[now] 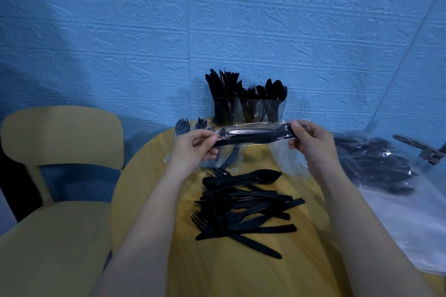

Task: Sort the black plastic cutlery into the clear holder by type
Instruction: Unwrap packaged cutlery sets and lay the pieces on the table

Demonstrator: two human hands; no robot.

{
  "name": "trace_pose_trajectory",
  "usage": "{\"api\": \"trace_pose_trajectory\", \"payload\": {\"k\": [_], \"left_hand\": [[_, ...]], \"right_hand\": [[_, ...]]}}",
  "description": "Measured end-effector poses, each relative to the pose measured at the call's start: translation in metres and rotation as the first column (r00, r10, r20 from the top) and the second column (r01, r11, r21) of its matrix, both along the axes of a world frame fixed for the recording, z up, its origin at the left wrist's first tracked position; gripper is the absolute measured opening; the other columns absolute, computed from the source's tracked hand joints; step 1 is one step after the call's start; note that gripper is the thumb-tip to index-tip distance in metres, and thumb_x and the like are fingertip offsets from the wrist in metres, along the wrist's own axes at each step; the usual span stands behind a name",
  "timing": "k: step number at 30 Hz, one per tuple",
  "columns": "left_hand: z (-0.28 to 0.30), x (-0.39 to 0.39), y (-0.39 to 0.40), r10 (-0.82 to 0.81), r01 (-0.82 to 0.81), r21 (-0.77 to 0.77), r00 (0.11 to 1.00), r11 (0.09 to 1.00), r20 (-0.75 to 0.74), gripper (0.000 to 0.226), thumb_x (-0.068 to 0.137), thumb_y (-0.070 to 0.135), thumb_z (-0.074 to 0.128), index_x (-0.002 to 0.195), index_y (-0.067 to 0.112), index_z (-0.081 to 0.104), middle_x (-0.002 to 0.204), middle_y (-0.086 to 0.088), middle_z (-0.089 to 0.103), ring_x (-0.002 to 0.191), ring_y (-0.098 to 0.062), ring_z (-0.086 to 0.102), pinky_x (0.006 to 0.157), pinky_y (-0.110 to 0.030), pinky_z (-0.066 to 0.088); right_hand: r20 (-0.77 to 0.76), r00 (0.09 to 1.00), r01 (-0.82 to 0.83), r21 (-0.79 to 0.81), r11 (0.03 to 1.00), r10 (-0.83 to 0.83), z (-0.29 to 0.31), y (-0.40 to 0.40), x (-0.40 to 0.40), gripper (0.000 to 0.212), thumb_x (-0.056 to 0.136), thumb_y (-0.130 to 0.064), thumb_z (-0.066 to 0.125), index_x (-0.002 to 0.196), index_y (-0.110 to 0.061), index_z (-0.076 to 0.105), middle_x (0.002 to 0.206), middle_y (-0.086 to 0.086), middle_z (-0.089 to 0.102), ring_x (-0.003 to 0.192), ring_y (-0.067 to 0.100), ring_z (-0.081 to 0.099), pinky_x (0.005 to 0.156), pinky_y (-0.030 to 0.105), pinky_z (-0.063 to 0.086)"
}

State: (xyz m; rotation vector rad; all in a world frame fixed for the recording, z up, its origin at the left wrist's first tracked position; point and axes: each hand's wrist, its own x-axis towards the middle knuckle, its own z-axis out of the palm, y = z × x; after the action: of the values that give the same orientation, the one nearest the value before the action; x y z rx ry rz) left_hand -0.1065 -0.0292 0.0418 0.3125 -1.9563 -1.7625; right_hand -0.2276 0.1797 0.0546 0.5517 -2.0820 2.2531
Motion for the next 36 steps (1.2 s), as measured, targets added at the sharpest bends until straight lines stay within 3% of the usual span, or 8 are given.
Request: {"api": "trace_pose_trajectory", "payload": {"k": [3, 7, 9, 14, 17, 24, 31, 36], "left_hand": [[0.001, 0.001, 0.002, -0.034, 0.034, -0.013, 0.999, 0.999, -0.007, 0.017, 0.089, 0.007, 0.061, 0.101, 0.016, 0.069, 0.084, 0.000, 0.065, 0.065, -0.001, 0.063, 0.067, -0.019, 0.057], [0.000, 0.001, 0.003, -0.048, 0.048, -0.028, 0.999, 0.998, -0.009, 0.020, 0.088, 0.006, 0.063, 0.097, 0.021, 0.070, 0.083, 0.002, 0.066, 0.066, -0.001, 0.063, 0.069, -0.022, 0.057], [0.001, 0.001, 0.003, -0.035, 0.035, -0.027, 0.999, 0.999, -0.004, 0.017, 0.087, 0.006, 0.064, 0.097, 0.017, 0.071, 0.078, 0.001, 0.067, 0.065, -0.002, 0.064, 0.069, -0.020, 0.056], [0.005, 0.003, 0.002, 0.018, -0.015, 0.107, 0.999, 0.994, -0.032, 0.013, 0.082, 0.002, 0.067, 0.084, 0.014, 0.071, 0.073, 0.001, 0.069, 0.060, -0.004, 0.065, 0.064, -0.016, 0.055], [0.006, 0.004, 0.001, 0.039, -0.033, 0.173, 0.999, 0.984, -0.028, 0.012, 0.082, 0.000, 0.066, 0.082, 0.011, 0.071, 0.073, -0.001, 0.071, 0.060, -0.007, 0.067, 0.064, -0.017, 0.056], [0.005, 0.005, 0.001, 0.026, -0.027, 0.148, 1.000, 0.989, 0.009, 0.012, 0.083, 0.002, 0.065, 0.083, 0.013, 0.069, 0.071, -0.001, 0.072, 0.064, -0.010, 0.069, 0.066, -0.018, 0.057], [0.004, 0.008, -0.009, 0.032, -0.036, 0.167, 0.999, 0.985, 0.027, 0.009, 0.085, 0.002, 0.064, 0.084, 0.011, 0.067, 0.074, -0.003, 0.071, 0.065, -0.008, 0.069, 0.068, -0.019, 0.058], [0.006, 0.015, -0.017, -0.027, 0.015, 0.147, 0.997, 0.989, 0.078, 0.008, 0.089, 0.002, 0.059, 0.088, 0.009, 0.064, 0.077, -0.002, 0.067, 0.066, -0.006, 0.065, 0.065, -0.017, 0.056]], "right_hand": [[0.007, 0.999, -0.046, 0.020, 0.999, 0.046, 0.000, -0.003, 0.004, 0.023, 0.091, -0.016, 0.060, 0.108, -0.002, 0.065, 0.083, 0.007, 0.063, 0.056, 0.006, 0.057, 0.059, 0.017, 0.052], [0.006, 0.991, -0.135, 0.063, 0.989, 0.135, 0.001, -0.007, 0.012, 0.011, 0.092, -0.012, 0.059, 0.099, -0.011, 0.067, 0.078, 0.003, 0.062, 0.059, 0.007, 0.056, 0.060, 0.018, 0.052], [-0.008, 0.986, -0.164, 0.079, 0.983, 0.165, 0.000, -0.008, 0.012, 0.014, 0.092, -0.012, 0.058, 0.101, -0.008, 0.067, 0.081, 0.006, 0.062, 0.059, 0.007, 0.055, 0.060, 0.018, 0.050], [-0.016, 0.997, -0.076, 0.030, 0.997, 0.076, -0.001, -0.002, 0.006, 0.022, 0.092, -0.015, 0.058, 0.108, -0.002, 0.066, 0.070, 0.001, 0.061, 0.057, 0.004, 0.056, 0.060, 0.016, 0.050], [-0.005, 0.999, -0.043, 0.009, 0.999, 0.043, -0.002, -0.001, 0.002, 0.026, 0.091, -0.015, 0.060, 0.111, 0.001, 0.065, 0.074, 0.004, 0.061, 0.059, 0.005, 0.058, 0.060, 0.017, 0.051], [0.008, 0.999, 0.044, -0.006, 0.999, -0.044, -0.004, 0.004, -0.002, 0.018, 0.090, -0.016, 0.062, 0.101, -0.003, 0.068, 0.081, 0.005, 0.068, 0.062, 0.009, 0.060, 0.062, 0.018, 0.053], [0.062, 0.985, 0.171, -0.187, 0.967, -0.163, 0.005, 0.020, -0.008, 0.014, 0.094, -0.013, 0.058, 0.083, -0.012, 0.066, 0.076, 0.002, 0.065, 0.058, 0.009, 0.052, 0.069, 0.028, 0.049], [0.145, 0.978, 0.192, -0.371, 0.909, -0.147, 0.007, 0.027, -0.009, 0.018, 0.095, -0.007, 0.053, 0.078, -0.008, 0.058, 0.058, -0.009, 0.062, 0.049, 0.002, 0.050, 0.053, 0.015, 0.045]]}}
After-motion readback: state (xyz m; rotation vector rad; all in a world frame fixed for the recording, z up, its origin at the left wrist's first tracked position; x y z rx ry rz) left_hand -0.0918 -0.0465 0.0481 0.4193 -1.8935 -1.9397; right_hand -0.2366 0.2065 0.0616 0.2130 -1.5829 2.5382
